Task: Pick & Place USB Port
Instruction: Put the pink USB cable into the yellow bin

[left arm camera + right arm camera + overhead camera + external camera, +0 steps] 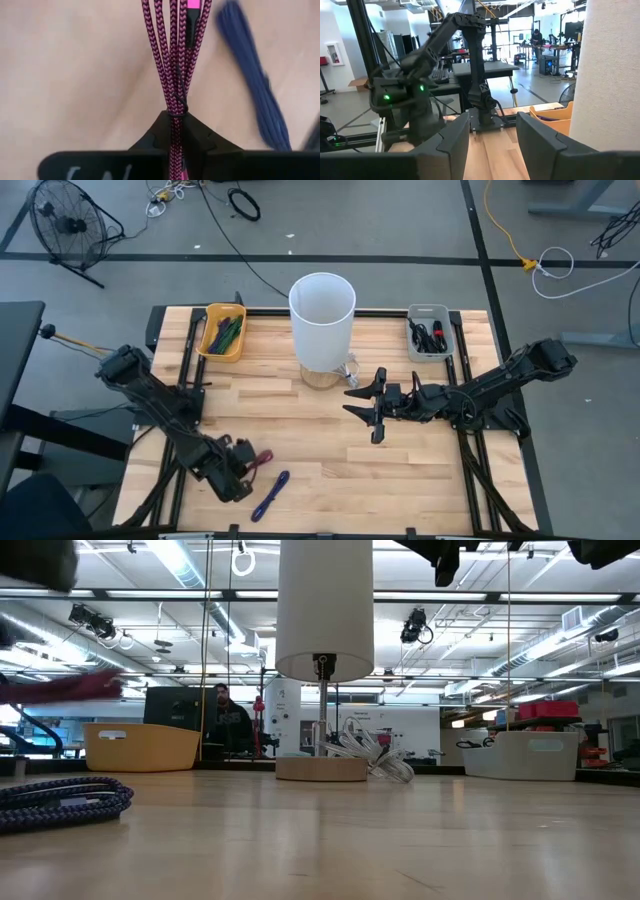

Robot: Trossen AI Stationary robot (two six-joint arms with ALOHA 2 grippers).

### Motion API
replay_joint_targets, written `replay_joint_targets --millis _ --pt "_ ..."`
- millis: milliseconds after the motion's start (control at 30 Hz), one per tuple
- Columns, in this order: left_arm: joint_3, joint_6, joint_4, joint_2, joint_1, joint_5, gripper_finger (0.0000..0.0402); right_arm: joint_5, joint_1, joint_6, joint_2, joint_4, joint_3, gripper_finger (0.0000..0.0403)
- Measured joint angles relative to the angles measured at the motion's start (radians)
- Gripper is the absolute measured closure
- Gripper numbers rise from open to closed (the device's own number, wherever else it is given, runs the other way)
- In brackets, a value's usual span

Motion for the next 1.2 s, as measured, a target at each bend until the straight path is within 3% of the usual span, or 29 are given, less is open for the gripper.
replay_joint_targets --millis 200,300,400,667,900,1200 --pt "0.166 0.023 -0.322 -0.005 0.021 -0.201 0.0379 0.000 0.000 0.000 0.000 0.000 0.000 0.0238" --pt "0.180 0.055 -0.388 -0.046 0.060 -0.279 0.0379 0.000 0.000 0.000 0.000 0.000 0.000 0.0238" --pt "0.146 0.130 -0.394 -0.113 0.142 -0.293 0.0379 0.000 0.000 0.000 0.000 0.000 0.000 0.0238" --pt "0.031 0.345 -0.375 -0.362 0.423 -0.295 0.0379 0.000 0.000 0.001 0.000 -0.001 0.000 0.0238" --pt "-0.055 0.492 -0.377 -0.590 0.744 -0.297 0.0379 0.000 0.000 0.000 0.000 -0.001 0.000 0.0238" --pt "-0.078 0.678 -0.352 -0.632 1.126 -0.283 0.0379 0.000 0.000 0.000 0.000 0.001 0.000 0.0238"
